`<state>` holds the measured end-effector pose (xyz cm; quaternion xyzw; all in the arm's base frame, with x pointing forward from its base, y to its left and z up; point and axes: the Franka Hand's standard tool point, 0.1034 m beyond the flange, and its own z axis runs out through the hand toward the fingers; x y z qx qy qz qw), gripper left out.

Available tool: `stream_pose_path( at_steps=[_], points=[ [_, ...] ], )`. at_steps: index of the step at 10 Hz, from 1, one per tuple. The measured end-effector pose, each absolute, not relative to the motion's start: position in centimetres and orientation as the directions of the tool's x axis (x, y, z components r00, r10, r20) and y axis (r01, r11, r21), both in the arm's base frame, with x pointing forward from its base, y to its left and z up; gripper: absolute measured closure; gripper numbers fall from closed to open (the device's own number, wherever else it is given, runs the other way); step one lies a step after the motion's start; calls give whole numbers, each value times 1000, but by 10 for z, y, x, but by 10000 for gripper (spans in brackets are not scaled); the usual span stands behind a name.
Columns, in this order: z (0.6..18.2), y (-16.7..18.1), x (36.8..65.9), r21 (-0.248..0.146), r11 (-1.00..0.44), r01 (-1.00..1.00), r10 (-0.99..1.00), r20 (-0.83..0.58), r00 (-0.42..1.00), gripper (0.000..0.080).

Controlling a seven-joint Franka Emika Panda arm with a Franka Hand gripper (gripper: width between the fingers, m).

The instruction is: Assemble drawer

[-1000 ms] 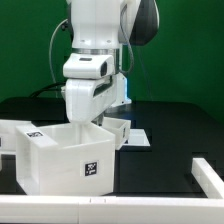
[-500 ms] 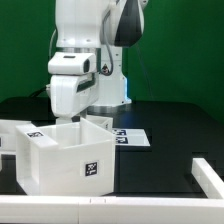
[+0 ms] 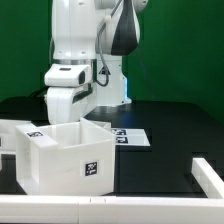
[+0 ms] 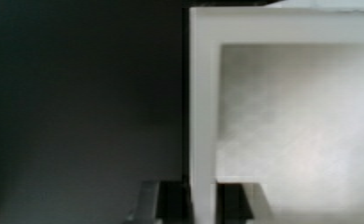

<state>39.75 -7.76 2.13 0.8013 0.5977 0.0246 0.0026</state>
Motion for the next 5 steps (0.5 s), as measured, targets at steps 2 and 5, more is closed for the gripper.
stream_pose_path(
  at_steps=[2, 5],
  points=[
    [21, -78, 397, 32, -286, 958, 958, 36, 284, 580],
    [67, -80, 417, 16, -360, 933, 933, 3, 360, 263]
  ],
)
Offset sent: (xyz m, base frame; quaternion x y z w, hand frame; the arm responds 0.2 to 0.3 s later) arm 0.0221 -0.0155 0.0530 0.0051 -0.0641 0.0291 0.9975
